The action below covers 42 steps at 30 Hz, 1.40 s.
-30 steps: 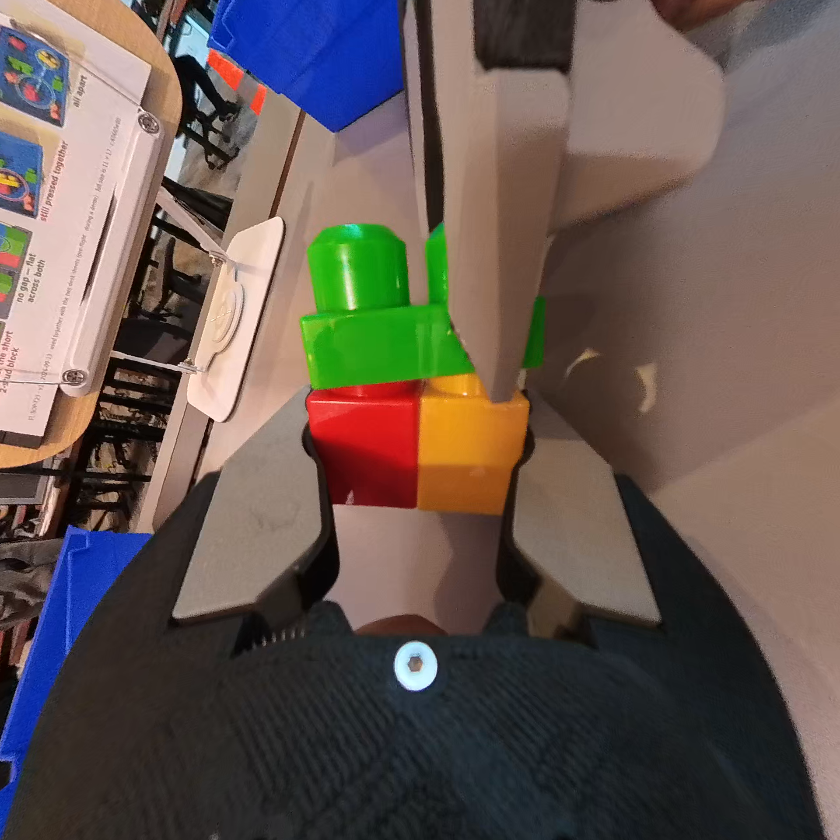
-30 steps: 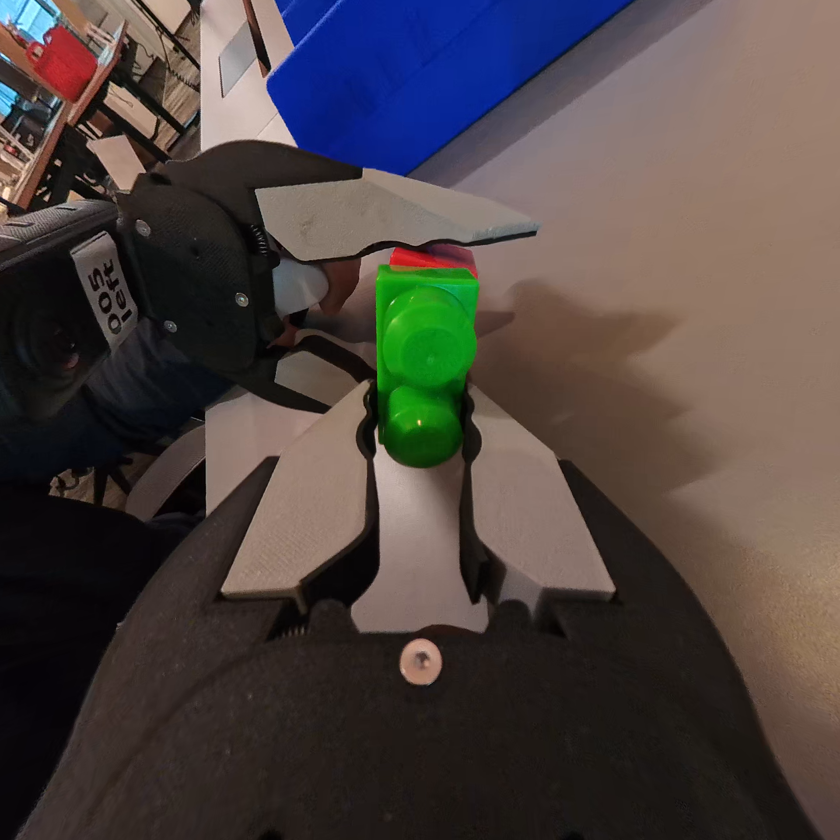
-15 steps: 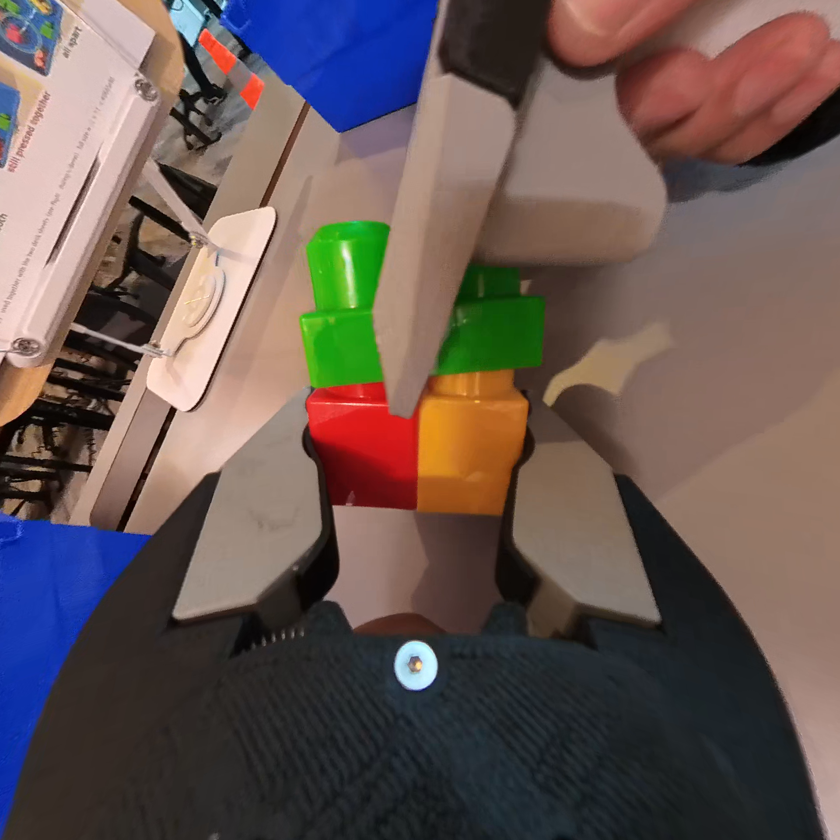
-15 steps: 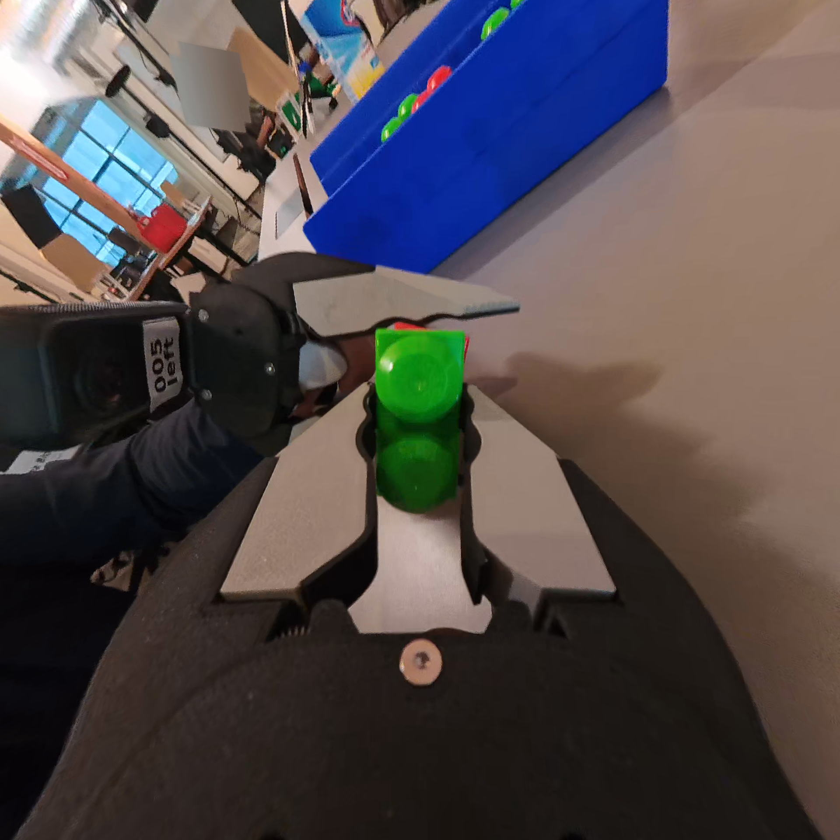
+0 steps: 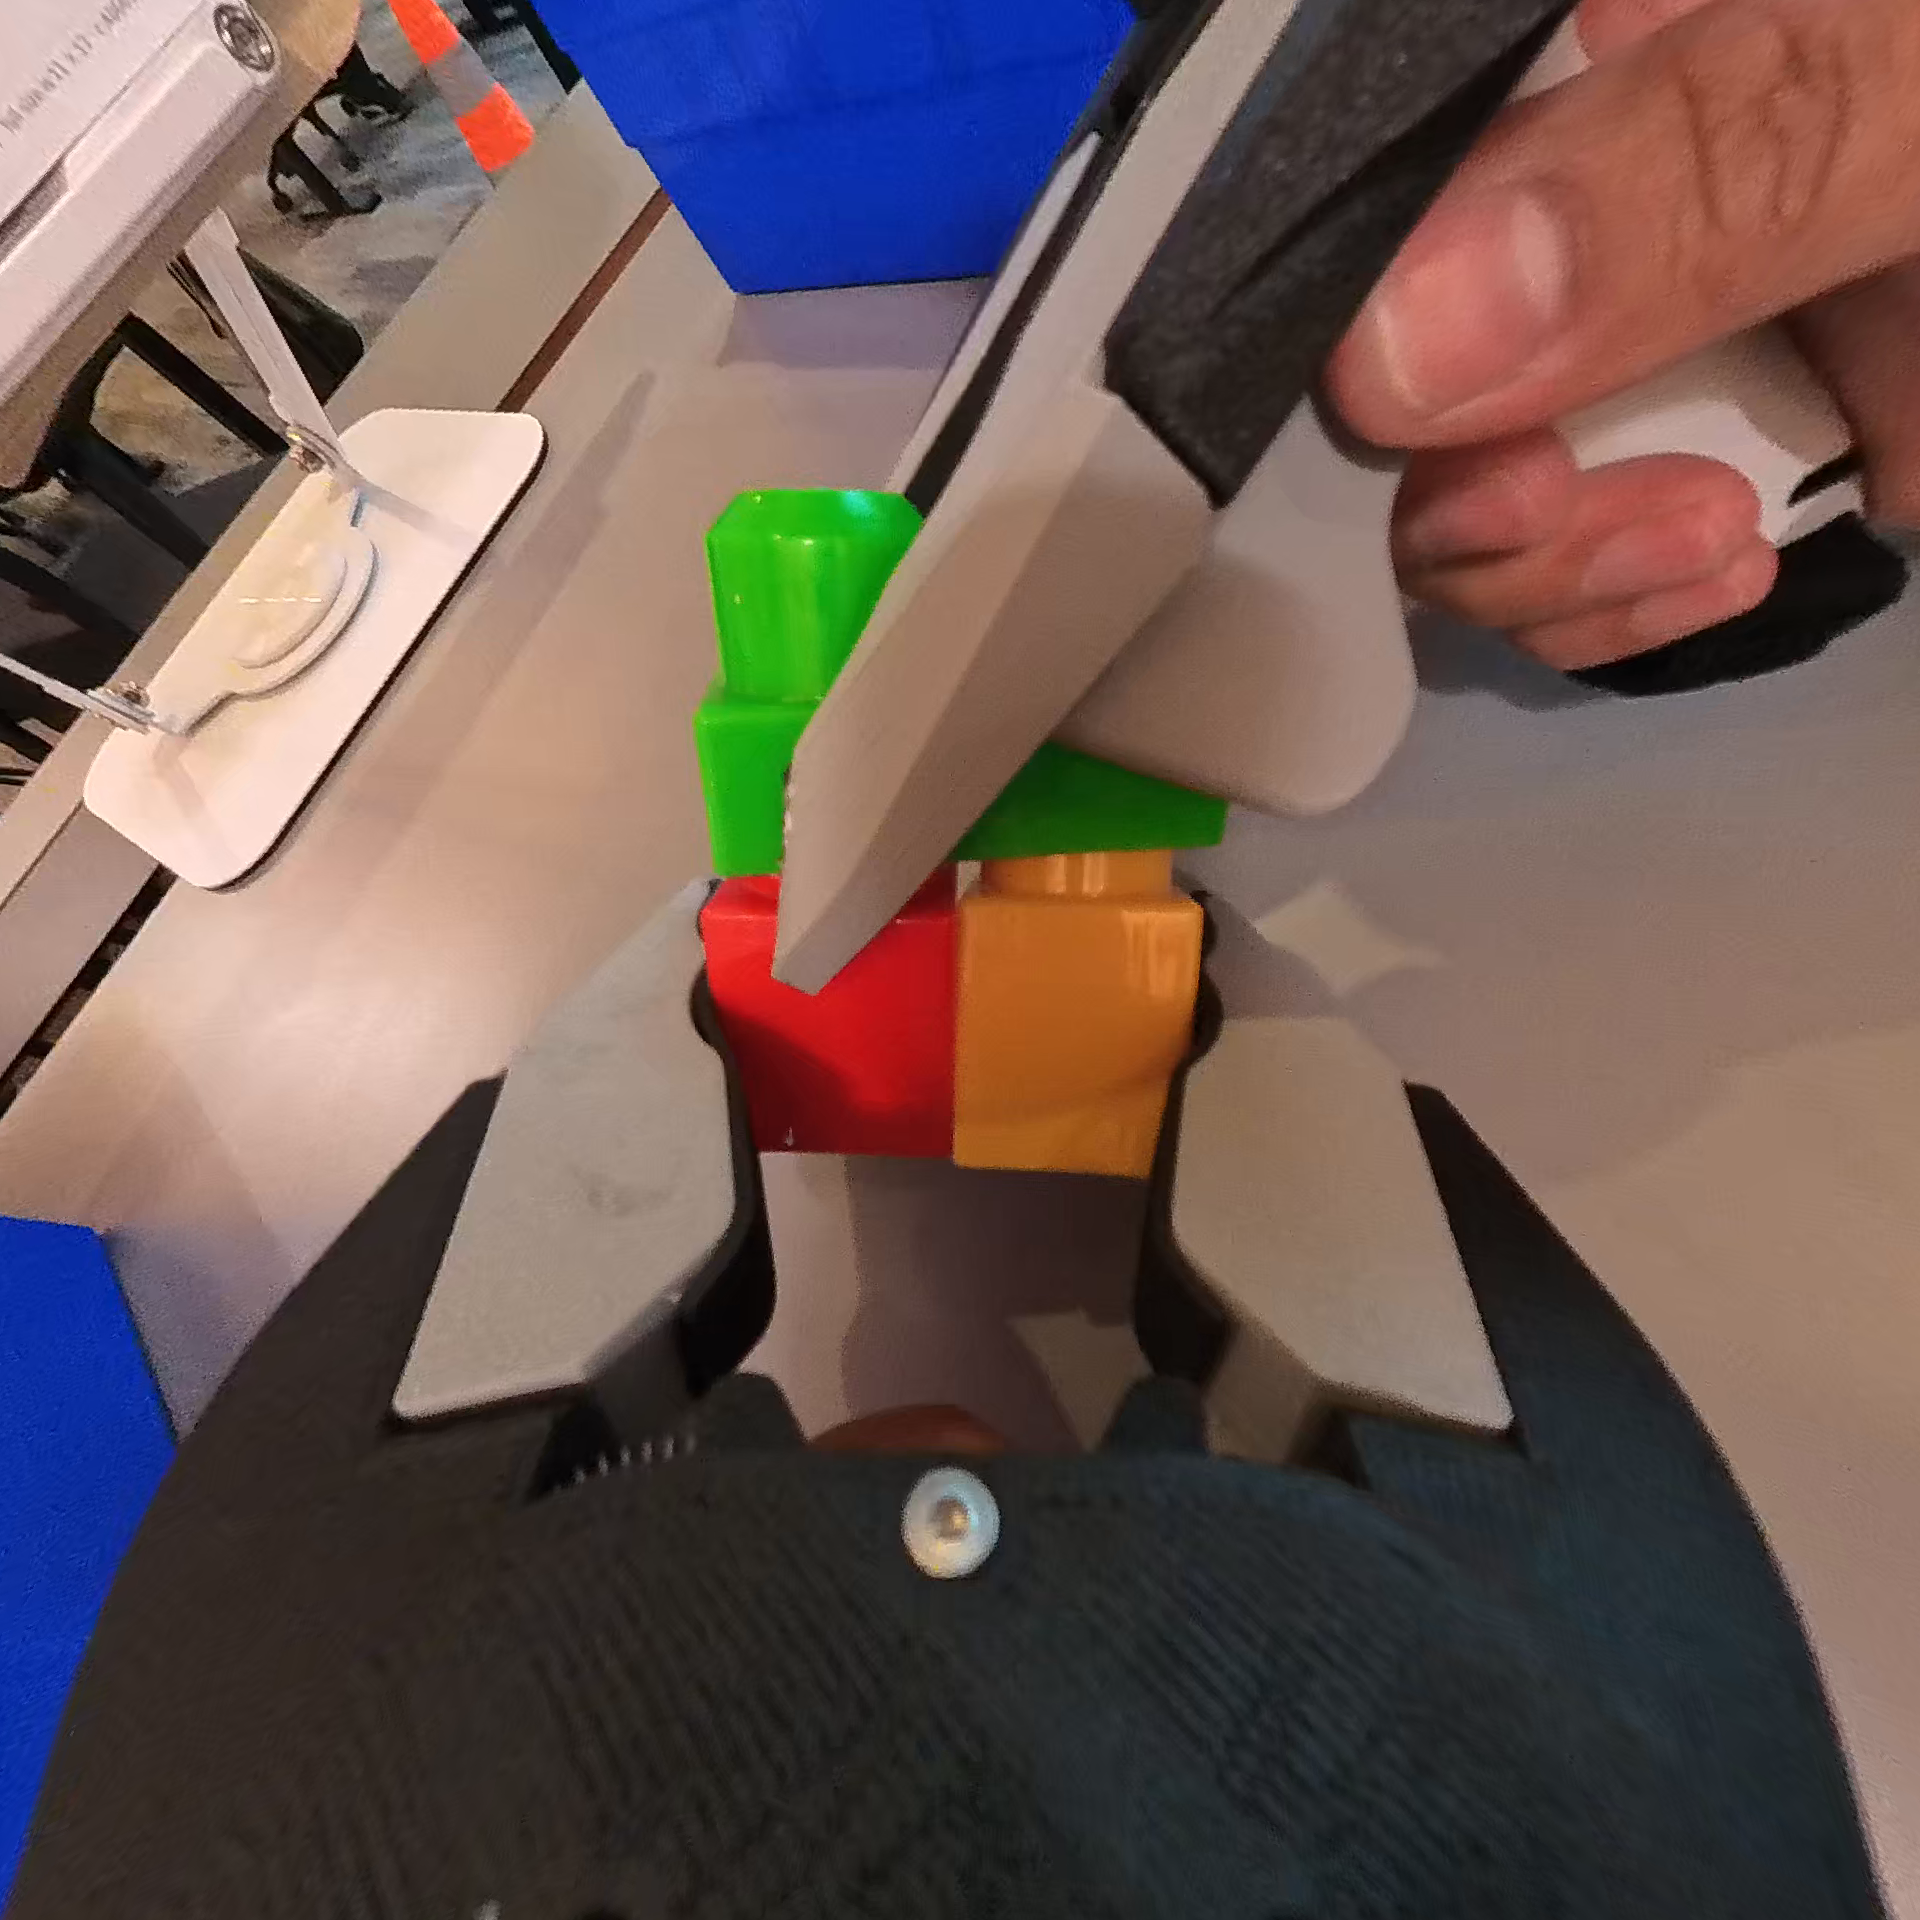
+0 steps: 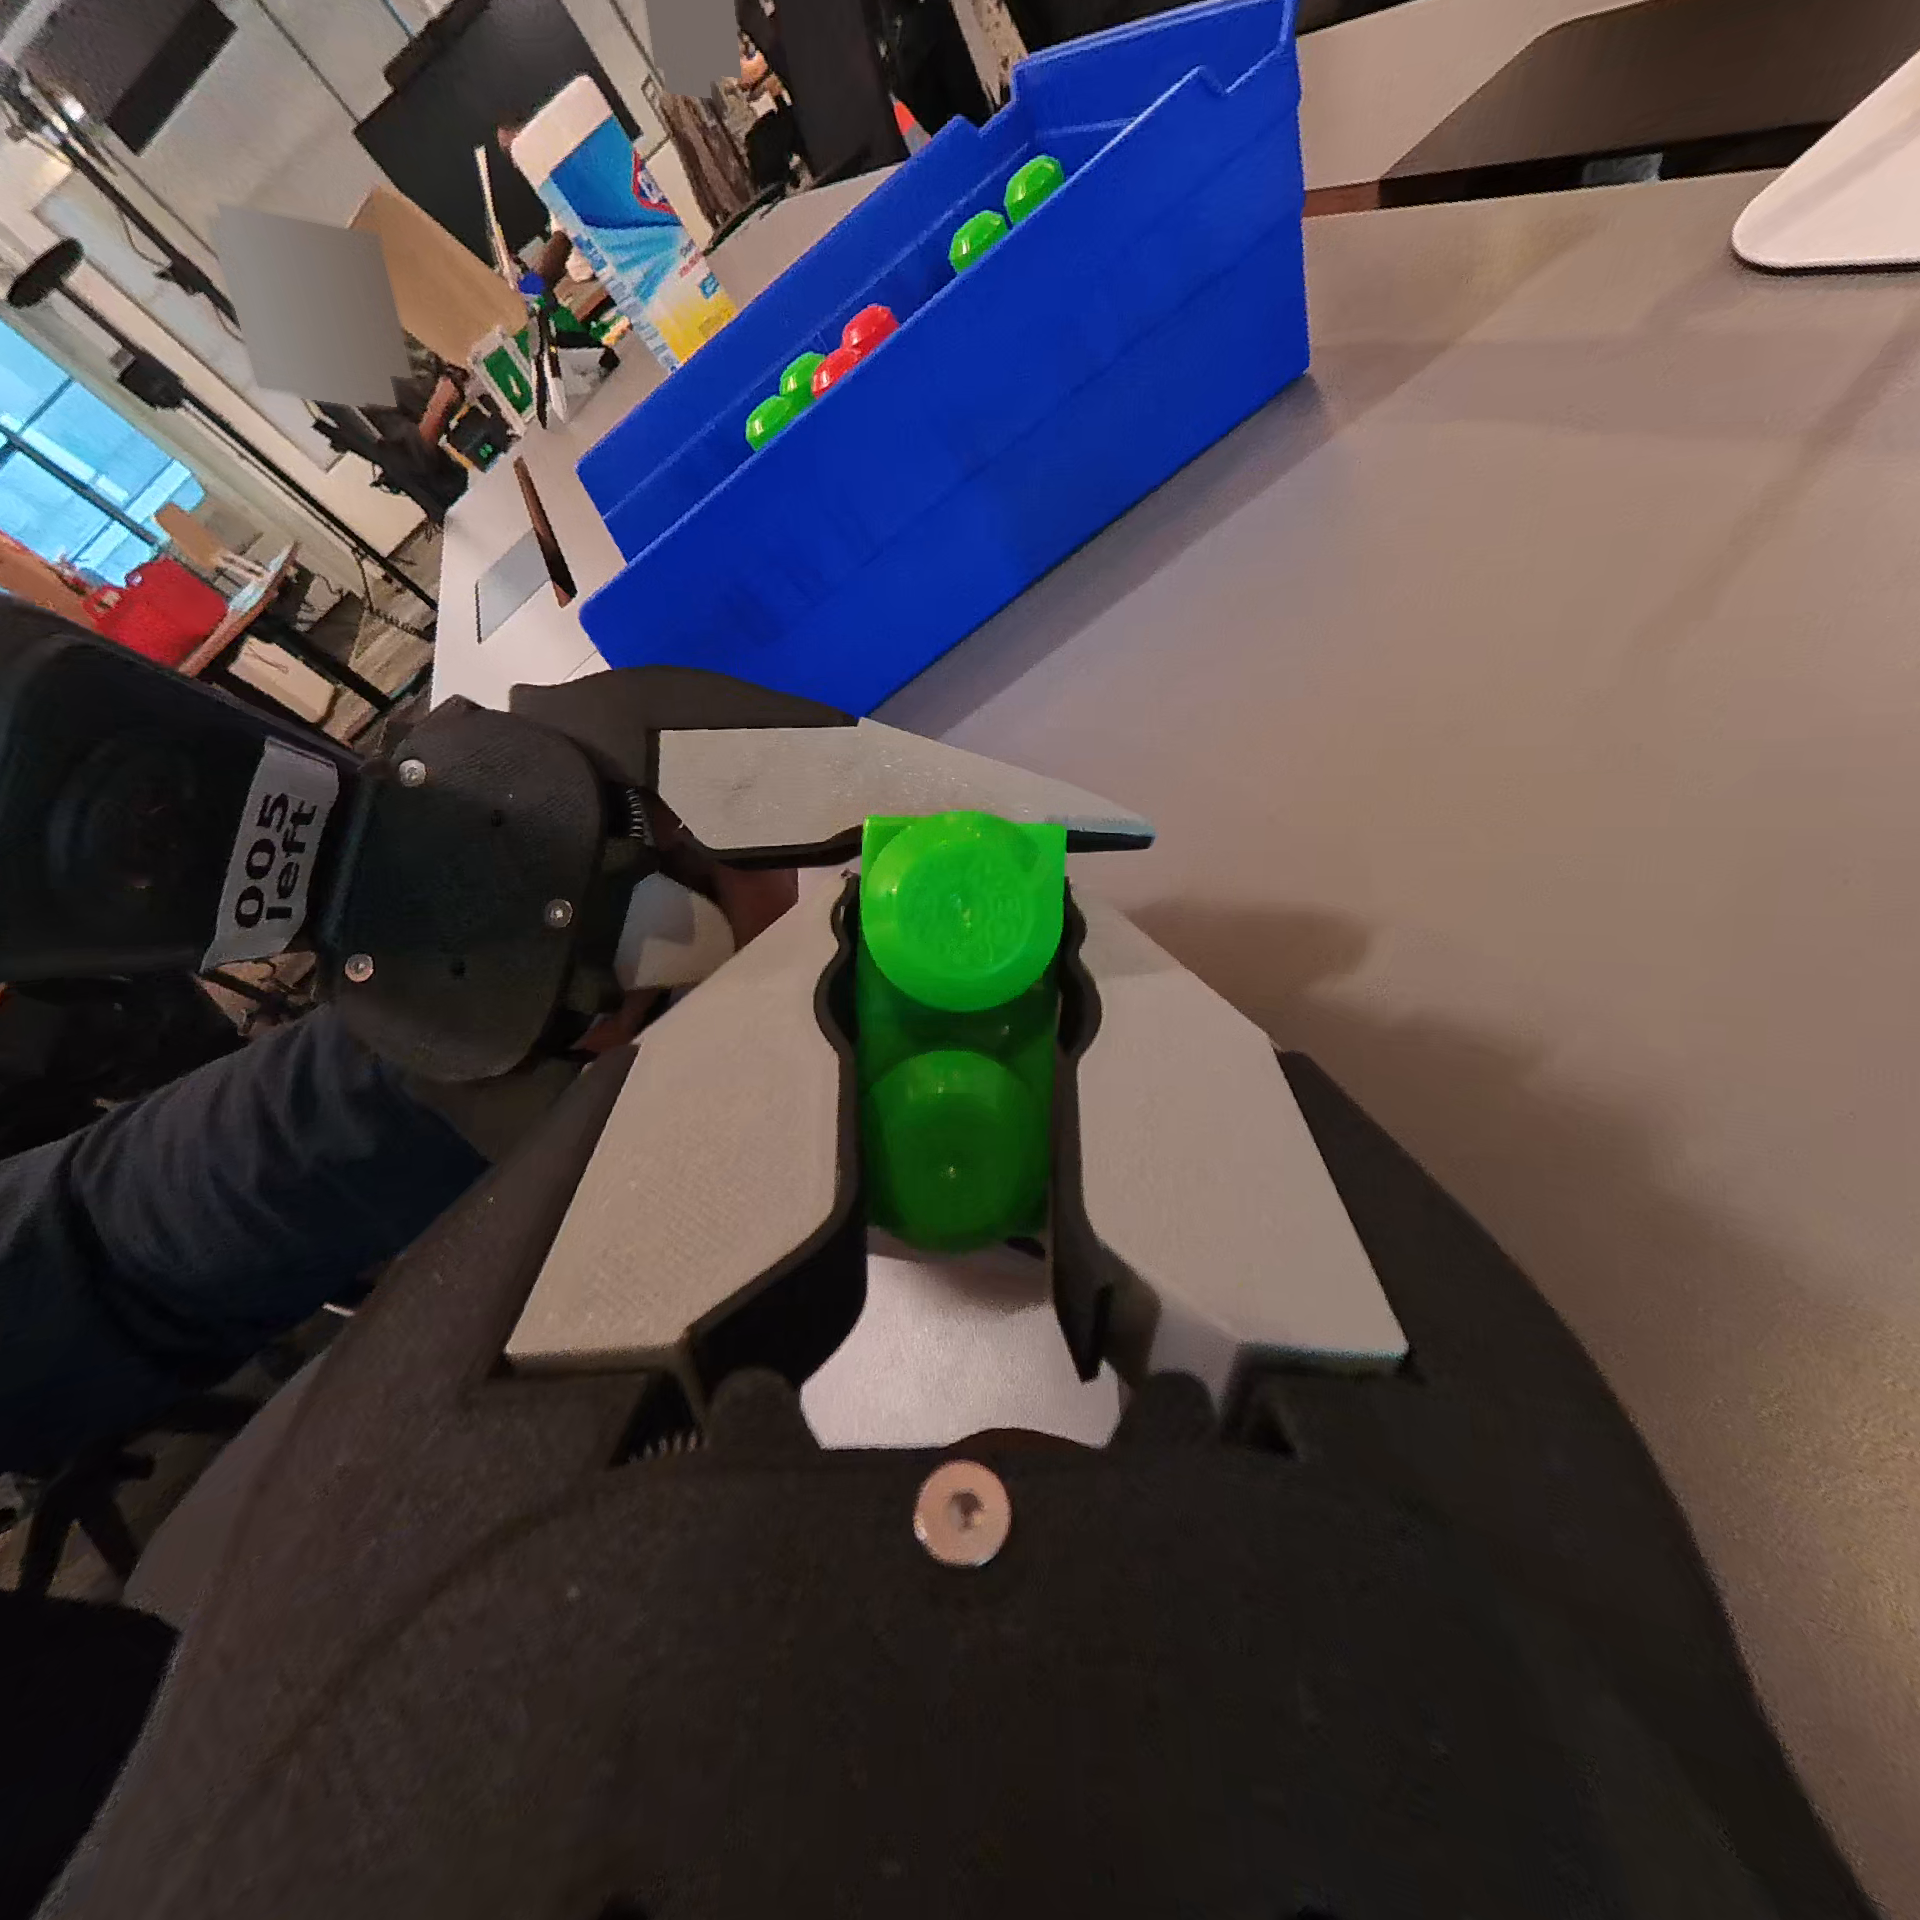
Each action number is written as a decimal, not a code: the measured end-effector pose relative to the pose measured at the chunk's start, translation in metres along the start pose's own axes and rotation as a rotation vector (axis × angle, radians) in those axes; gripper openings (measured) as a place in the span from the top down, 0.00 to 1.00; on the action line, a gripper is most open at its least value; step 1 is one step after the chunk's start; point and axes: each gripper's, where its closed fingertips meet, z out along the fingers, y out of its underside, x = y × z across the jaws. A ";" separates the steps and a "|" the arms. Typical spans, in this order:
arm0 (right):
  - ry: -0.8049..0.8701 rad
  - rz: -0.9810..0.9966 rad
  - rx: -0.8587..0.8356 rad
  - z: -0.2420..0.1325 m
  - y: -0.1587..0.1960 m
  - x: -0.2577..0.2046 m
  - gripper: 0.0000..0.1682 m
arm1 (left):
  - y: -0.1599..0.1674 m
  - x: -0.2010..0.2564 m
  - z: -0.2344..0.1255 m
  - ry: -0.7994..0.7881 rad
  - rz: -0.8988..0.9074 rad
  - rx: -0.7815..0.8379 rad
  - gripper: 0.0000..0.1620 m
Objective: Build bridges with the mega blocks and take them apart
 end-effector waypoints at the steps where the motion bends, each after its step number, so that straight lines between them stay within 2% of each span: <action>1: 0.003 0.005 0.004 0.000 0.000 0.001 0.80 | 0.000 0.000 0.001 0.001 -0.010 -0.002 0.47; 7: -0.037 0.067 0.029 -0.001 -0.002 0.001 0.80 | -0.003 0.000 0.000 -0.004 -0.027 0.016 0.47; 14: -0.248 0.296 0.075 -0.007 -0.007 -0.003 0.80 | -0.013 -0.002 -0.007 -0.016 -0.005 0.063 0.47; 25: -0.113 0.174 0.124 -0.020 -0.020 0.009 0.80 | -0.007 -0.022 -0.012 -0.067 -0.076 0.070 0.48; 30: 0.003 0.042 0.163 -0.033 -0.032 0.012 0.80 | -0.006 -0.036 -0.015 -0.112 -0.124 0.086 0.47; 35: 0.184 -0.223 0.227 -0.059 -0.056 0.003 0.80 | -0.007 -0.038 -0.017 -0.129 -0.125 0.095 0.47; 38: 0.411 -0.360 0.348 -0.109 -0.088 0.014 0.80 | -0.008 -0.036 -0.017 -0.134 -0.097 0.087 0.47; 42: 0.708 -0.354 0.502 -0.195 -0.113 0.054 0.80 | -0.008 -0.031 -0.015 -0.120 -0.083 0.081 0.48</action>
